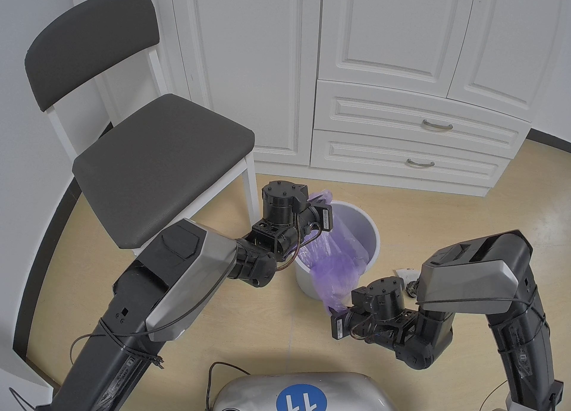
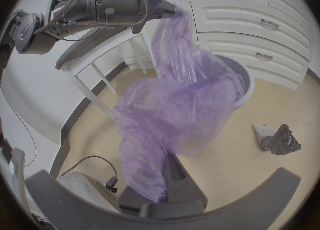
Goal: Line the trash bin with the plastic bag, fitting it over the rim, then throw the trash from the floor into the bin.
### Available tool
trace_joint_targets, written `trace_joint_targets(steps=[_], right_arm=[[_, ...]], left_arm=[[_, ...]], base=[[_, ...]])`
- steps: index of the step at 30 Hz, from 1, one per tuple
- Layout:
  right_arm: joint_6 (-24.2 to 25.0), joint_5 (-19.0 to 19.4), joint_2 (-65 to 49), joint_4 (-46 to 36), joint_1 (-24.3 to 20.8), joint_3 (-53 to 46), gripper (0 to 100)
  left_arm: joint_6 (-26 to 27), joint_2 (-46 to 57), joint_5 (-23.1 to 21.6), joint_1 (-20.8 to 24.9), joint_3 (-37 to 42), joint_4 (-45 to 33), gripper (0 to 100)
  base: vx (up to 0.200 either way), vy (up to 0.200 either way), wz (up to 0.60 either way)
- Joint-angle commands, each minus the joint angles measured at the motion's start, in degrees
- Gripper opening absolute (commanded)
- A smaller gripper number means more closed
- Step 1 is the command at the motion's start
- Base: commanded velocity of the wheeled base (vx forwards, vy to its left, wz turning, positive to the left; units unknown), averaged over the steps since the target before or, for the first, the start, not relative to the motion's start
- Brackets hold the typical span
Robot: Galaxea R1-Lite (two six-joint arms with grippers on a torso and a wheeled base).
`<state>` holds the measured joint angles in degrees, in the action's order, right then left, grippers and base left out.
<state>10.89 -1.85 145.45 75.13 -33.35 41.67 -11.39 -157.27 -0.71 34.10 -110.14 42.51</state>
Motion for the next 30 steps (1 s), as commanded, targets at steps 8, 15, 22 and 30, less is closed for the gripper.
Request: trace_joint_targets(steps=[8,15,22,30], right_arm=[[-0.4,2.1,-6.2,-4.9,9.7,1.4,0],[-0.3,2.0,-6.7,-5.5,15.7,5.7,0],[0.1,1.0,-3.9,-5.7,18.7,12.0,0],[0.4,-0.6,-4.1,-10.6,23.3,16.6,0]], left_arm=[[-0.1,-2.1,0.0,-1.6,-4.0,-1.6,0],[-0.1,0.1,0.4,-3.2,-4.0,-4.9,0],[-5.9,2.1,0.5,-4.0,-4.4,-15.4,0],[-7.6,5.3,0.8,-6.4,-4.4,-17.5,0]], base=[[0.000,0.000,0.00],[0.000,0.000,0.00],[0.000,0.000,0.00],[0.000,0.000,0.00]])
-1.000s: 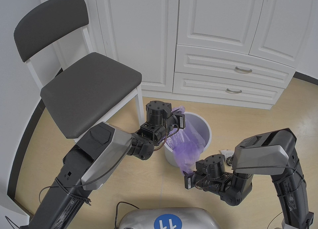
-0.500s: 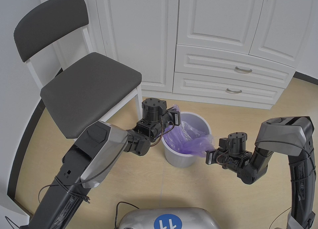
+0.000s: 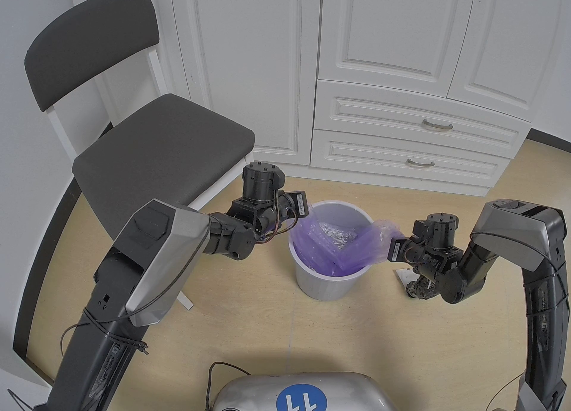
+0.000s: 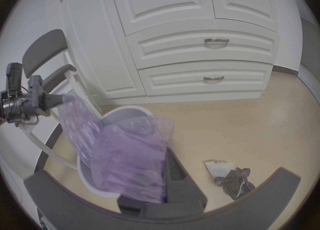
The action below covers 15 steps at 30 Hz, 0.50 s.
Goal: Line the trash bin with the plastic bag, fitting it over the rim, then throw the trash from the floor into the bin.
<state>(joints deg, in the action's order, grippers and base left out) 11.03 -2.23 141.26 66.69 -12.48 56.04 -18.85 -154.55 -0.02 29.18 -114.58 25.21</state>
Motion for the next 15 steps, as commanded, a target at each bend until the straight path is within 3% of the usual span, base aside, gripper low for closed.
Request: trace_joint_targets(steps=[1,8,15], right_arm=[[0.2,-0.2,0.1,-2.4,2.7,2.2,0],[0.0,-0.2,0.1,-5.1,3.9,2.2,0],[-2.5,-0.1,-0.6,-6.1,6.2,0.6,0]], left_arm=[[-0.1,2.7,0.1,-1.8,0.0,-0.3,0],[0.6,2.1,-0.1,-3.2,0.0,-1.6,0],[5.9,0.4,-0.4,-5.0,0.0,-5.3,0]], base=[[0.000,0.000,0.00],[0.000,0.000,0.00],[0.000,0.000,0.00]])
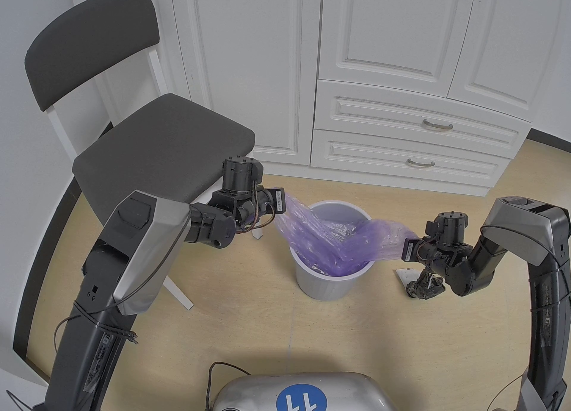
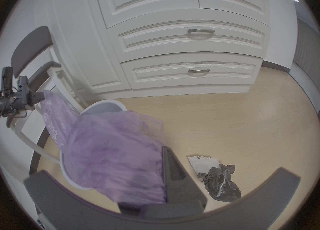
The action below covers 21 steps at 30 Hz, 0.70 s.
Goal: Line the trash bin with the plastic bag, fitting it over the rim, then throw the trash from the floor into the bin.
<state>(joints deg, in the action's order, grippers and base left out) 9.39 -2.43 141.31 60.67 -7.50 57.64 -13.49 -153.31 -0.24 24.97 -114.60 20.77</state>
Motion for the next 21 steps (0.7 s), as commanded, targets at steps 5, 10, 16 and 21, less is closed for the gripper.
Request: trace_joint_targets(steps=[5,10,16,21], right_arm=[[-3.7,0.5,-1.2,-0.7,2.5,-2.3,0],[-6.1,1.2,-2.6,-3.9,3.9,-3.7,0],[-8.3,2.0,-2.6,-4.2,4.8,-4.7,0],[-11.4,2.0,-2.7,-4.2,6.4,-5.6,0]], left_arm=[[1.0,-0.6,-0.3,-1.6,0.0,-2.3,0],[3.3,-0.3,-0.4,-2.5,0.0,-4.1,0],[3.6,-0.2,-0.4,-2.9,0.0,-5.0,0],[3.9,0.3,-0.5,-3.8,0.0,-6.1,0]], base=[[0.000,0.000,0.00],[0.000,0.000,0.00],[0.000,0.000,0.00],[0.000,0.000,0.00]])
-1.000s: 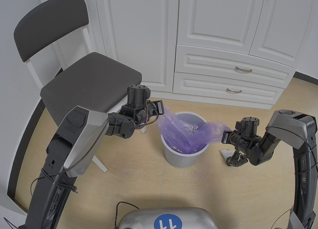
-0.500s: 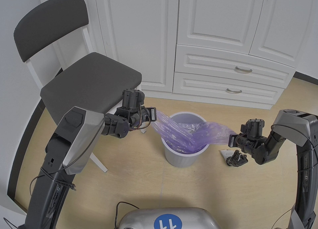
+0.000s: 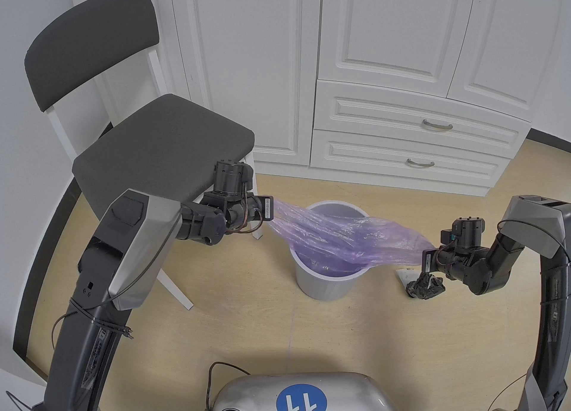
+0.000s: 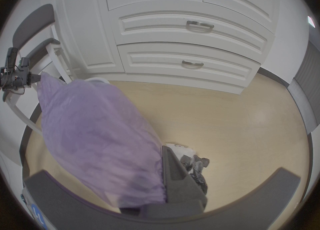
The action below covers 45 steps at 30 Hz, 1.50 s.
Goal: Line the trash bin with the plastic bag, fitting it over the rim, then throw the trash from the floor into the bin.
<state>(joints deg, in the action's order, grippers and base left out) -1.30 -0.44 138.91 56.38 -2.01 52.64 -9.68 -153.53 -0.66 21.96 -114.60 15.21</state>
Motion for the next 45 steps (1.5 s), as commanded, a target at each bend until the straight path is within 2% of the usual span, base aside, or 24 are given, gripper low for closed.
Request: trace_joint_targets(steps=[1,6,9,11,19,24,28,30,34,39,45], right_arm=[[-0.9,0.0,-0.3,0.0,1.0,-0.7,0],[-3.4,0.1,-0.5,0.0,1.6,-2.4,0],[-6.7,2.0,-1.8,0.0,2.4,-4.7,0],[-7.0,3.5,-2.4,0.0,2.4,-5.9,0],[-9.8,4.7,-4.0,0.1,1.8,-8.9,0],[-9.4,4.3,-3.5,0.4,1.3,-7.2,0],[-8.2,4.2,-3.9,0.4,2.2,-6.1,0],[-8.2,4.2,-3.9,0.4,2.2,-6.1,0],[-5.5,4.1,-1.8,0.4,3.1,-2.6,0],[0.8,3.2,0.7,1.0,2.0,1.9,0],[9.6,2.8,3.2,3.1,0.3,6.9,0]], left_arm=[[0.1,0.5,0.0,-0.9,0.0,-0.6,0],[1.2,0.5,0.0,-1.1,0.0,-1.2,0],[2.1,0.5,0.0,-1.5,0.0,-2.0,0],[2.1,0.5,0.0,-1.5,0.0,-2.6,0],[2.2,0.5,-0.1,-0.9,0.0,-3.1,0],[1.2,-0.1,-0.7,0.7,0.0,-1.9,0],[-3.9,-0.9,-0.5,3.1,0.0,1.5,0],[-3.9,-0.9,-0.5,3.1,0.0,1.5,0],[-5.1,-3.0,-0.4,4.9,0.0,6.7,0],[-5.3,-3.4,-0.8,4.3,0.0,8.8,0],[-8.2,-3.7,-2.2,4.2,0.0,13.4,0]], base=[[0.000,0.000,0.00],[0.000,0.000,0.00],[0.000,0.000,0.00],[0.000,0.000,0.00],[0.000,0.000,0.00],[0.000,0.000,0.00],[0.000,0.000,0.00],[0.000,0.000,0.00],[0.000,0.000,0.00],[0.000,0.000,0.00],[0.000,0.000,0.00]])
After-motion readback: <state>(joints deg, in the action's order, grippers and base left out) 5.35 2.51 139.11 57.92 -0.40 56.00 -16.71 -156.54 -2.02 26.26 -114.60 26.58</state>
